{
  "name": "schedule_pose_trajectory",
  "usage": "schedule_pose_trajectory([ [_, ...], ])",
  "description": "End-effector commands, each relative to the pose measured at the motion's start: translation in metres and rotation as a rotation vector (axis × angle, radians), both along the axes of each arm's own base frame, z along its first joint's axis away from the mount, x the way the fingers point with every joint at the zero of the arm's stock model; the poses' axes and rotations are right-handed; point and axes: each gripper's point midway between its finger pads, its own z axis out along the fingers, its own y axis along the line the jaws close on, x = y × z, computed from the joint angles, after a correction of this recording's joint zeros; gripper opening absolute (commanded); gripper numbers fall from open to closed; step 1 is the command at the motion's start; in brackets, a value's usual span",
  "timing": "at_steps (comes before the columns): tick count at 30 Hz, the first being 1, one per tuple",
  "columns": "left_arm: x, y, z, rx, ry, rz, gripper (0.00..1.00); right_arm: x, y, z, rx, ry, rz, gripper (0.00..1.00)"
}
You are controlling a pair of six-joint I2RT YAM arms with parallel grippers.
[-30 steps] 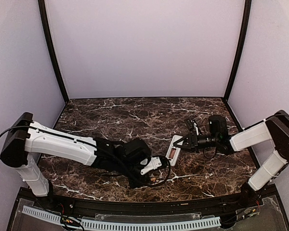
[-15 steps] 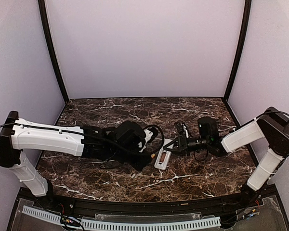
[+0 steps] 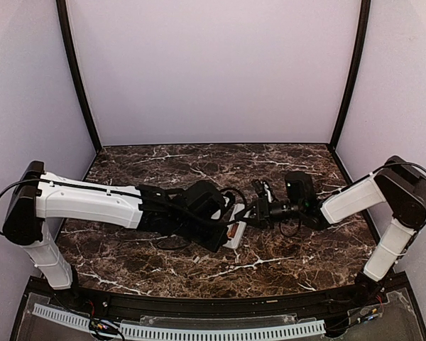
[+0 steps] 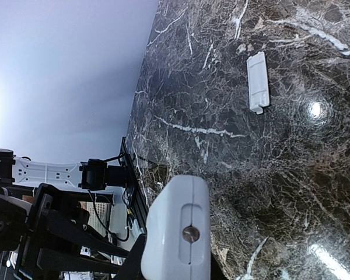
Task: Load the batteries into the remote control
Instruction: Place the battery in the battery compartment.
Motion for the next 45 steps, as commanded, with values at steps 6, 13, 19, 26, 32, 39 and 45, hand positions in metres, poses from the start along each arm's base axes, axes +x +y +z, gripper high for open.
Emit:
schedule_pose_trajectory([
  [6, 0.014, 0.006, -0.001, -0.004, 0.07, 0.075, 0.01, 0.0, 0.011, 0.01, 0.022, -0.026, 0.005, 0.0],
  [13, 0.015, 0.001, -0.004, -0.016, 0.097, 0.07, 0.01, 0.001, 0.01, 0.007, 0.01, -0.025, -0.011, 0.0],
  [19, 0.01, -0.006, -0.004, -0.042, 0.13, 0.044, 0.0, 0.002, 0.011, 0.004, 0.007, -0.019, -0.016, 0.0],
  [26, 0.012, -0.01, -0.007, -0.047, 0.142, 0.067, 0.02, 0.001, 0.013, 0.005, 0.017, -0.011, -0.009, 0.0],
  [32, 0.021, -0.001, -0.017, 0.038, 0.125, 0.115, 0.02, 0.0, 0.013, 0.006, 0.02, -0.008, -0.005, 0.0],
  [39, 0.032, 0.009, -0.02, 0.084, 0.115, 0.173, 0.03, -0.001, 0.014, 0.006, 0.026, -0.003, -0.004, 0.0],
  [45, 0.036, 0.01, -0.023, 0.104, 0.116, 0.185, 0.07, -0.001, 0.014, 0.007, 0.03, 0.003, -0.004, 0.0],
])
